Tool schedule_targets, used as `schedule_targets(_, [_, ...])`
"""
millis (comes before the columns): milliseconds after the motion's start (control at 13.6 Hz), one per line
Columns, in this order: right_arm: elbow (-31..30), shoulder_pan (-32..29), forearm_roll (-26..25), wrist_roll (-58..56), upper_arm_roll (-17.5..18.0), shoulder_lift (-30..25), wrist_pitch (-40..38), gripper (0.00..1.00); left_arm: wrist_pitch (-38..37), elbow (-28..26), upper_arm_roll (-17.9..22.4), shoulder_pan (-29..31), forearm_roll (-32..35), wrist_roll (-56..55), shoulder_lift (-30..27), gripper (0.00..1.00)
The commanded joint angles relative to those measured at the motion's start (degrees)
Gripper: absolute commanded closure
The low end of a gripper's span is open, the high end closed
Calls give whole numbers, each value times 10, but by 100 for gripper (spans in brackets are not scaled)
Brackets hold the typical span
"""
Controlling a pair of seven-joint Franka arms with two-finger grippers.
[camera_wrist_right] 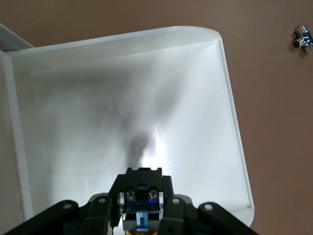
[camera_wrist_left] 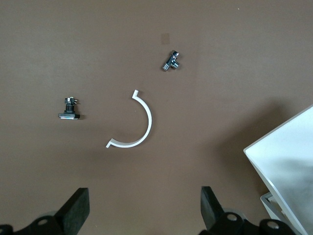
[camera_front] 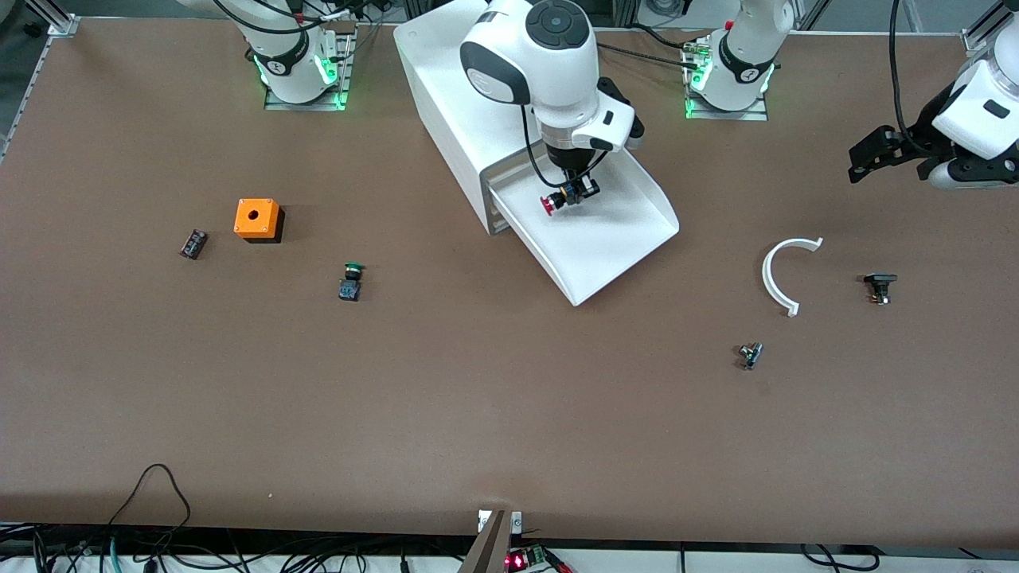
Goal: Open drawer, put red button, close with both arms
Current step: 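Open the right gripper to drop the button and withdraw it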
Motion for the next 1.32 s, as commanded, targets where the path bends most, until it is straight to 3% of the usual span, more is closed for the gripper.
schedule_targets(0, [55, 34, -9, -11, -28, 44, -15, 84, -10, 11, 4, -6, -11, -17, 6, 0])
schedule_targets(293, [55, 46, -13, -17, -34, 68, -10, 84, -11, 11, 5, -7, -10, -10, 20, 0])
schedule_targets(440, [55, 51, -13, -7, -42, 70, -6, 78, -11, 11, 4, -7, -10, -11, 21, 0])
schedule_targets(513, [55, 51, -11, -2, -42, 70, -4, 68, -12, 11, 4, -7, -10, -12, 24, 0])
schedule_targets(586, [55, 51, -11, 22, -42, 70, -4, 51, -12, 13, 4, -8, -11, -11, 26, 0])
schedule_targets(660, [55, 53, -11, 46, -42, 69, -4, 21, -12, 17, 4, -9, -10, -11, 30, 0])
schedule_targets(733, [56, 53, -11, 56, -42, 69, -4, 0, -13, 19, 3, -8, -10, -15, 32, 0])
schedule_targets(953, [57, 56, -11, 84, -49, 54, -3, 0, -35, 14, -12, -7, -11, -17, 26, 0])
schedule_targets(1246, [57, 27, -9, 190, -70, -24, -37, 0, -44, 19, -40, -7, -23, -13, 24, 0])
